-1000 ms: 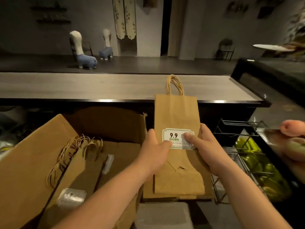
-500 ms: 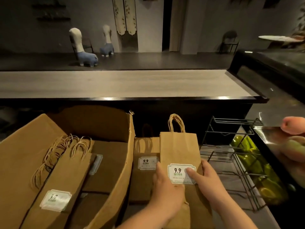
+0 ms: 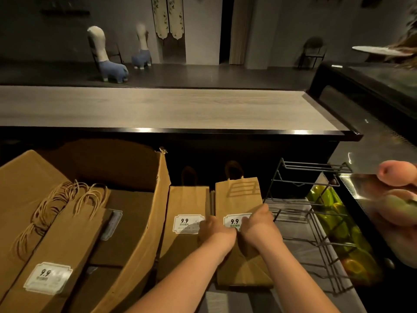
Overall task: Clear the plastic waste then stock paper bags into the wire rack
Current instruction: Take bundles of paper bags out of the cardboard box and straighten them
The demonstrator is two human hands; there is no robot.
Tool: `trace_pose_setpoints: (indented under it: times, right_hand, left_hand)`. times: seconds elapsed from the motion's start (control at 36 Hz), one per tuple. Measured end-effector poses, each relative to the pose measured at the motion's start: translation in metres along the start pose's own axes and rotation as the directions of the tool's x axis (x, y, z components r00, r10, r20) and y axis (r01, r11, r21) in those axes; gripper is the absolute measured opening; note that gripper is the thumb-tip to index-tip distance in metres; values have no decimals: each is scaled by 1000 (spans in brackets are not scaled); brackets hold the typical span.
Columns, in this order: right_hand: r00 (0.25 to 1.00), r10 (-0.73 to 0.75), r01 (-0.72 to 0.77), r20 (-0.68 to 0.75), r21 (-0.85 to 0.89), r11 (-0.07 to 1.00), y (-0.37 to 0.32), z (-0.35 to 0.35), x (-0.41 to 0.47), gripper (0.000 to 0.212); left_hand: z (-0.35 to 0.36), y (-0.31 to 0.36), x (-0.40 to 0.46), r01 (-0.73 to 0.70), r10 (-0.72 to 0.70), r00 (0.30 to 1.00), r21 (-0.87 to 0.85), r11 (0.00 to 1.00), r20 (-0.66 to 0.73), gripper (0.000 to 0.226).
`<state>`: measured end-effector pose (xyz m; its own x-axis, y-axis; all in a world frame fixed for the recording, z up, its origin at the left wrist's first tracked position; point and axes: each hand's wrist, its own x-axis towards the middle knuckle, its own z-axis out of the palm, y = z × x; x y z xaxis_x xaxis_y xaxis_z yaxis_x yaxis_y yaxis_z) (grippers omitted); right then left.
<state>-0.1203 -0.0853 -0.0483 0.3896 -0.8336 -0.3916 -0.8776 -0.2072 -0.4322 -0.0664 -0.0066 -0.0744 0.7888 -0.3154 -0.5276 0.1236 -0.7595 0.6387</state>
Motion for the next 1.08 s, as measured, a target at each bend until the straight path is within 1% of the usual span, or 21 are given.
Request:
trace_pose_setpoints:
  times: [0.08,0.17,0.25,0.31,0.42,0.47,0.5,0.56,0.64,0.69,0.75,0.83,0.89,0.92,0.97,1.08]
  right_hand:
    - [1000,-6,6,12,-44,999,1,7,6,50]
    - [1000,-17,18,21,-52,999,2,14,12,50]
    - [999,-37,37,15,-34,999,3,19,15,50]
    - [998,-57,57,5,-22,998,2,22,17,55]
    - [996,-88,88,-15,-31,996,3,26,21,61]
    - [995,-96,95,-11,-64,993,5,28,22,65]
    - [995,-101,100,-11,-84,991,7,30,22,66]
    - [995,-98,96,-18,-103,990,9,33,22,63]
    - [995,-98,95,-29,-92,991,10,35,22,59]
    - [995,-95,94,-16,-55,994,8,35,23,58]
    - [996,-91,91,-3,-17,996,6,34,24,59]
    - [995,-94,94,15,23,995,6,36,24,66]
    - [995,-94,92,16,73,993,7,37,24,68]
    - [995,-94,93,12,92,991,8,39,24,70]
    - [995,-98,96,9,107,990,9,39,24,70]
    - [993,-114,111,36,76,991,9,39,25,72]
  left_hand:
    - [3,-2,7,0,1,1000,43,999,-26,57]
    - [4,-4,13,-9,15,998,82,997,-68,50]
    - [4,-6,16,-17,24,997,93,995,-72,48]
    - [4,-8,19,-19,26,997,96,995,-71,48]
    - [4,-12,23,-66,68,996,39,997,-57,50]
    - [2,-15,23,-96,95,994,-13,995,-49,51]
    - [0,-17,23,-114,111,992,-41,993,-68,49]
    - [-6,-24,21,-165,157,973,-29,986,-171,42]
    - [-21,-38,18,-194,219,921,109,975,-323,41]
    - [-30,-49,19,-179,243,900,202,963,-362,50]
    - [-38,-57,23,-142,216,909,223,964,-357,64]
    - [-48,-66,32,-99,130,951,121,988,-282,87]
    - [-51,-69,38,-80,94,967,67,995,-238,96]
    - [-51,-69,39,-72,85,971,63,995,-225,98]
    - [-51,-67,41,-66,84,975,93,993,-205,93]
    - [-49,-65,43,-57,95,974,189,980,-204,84]
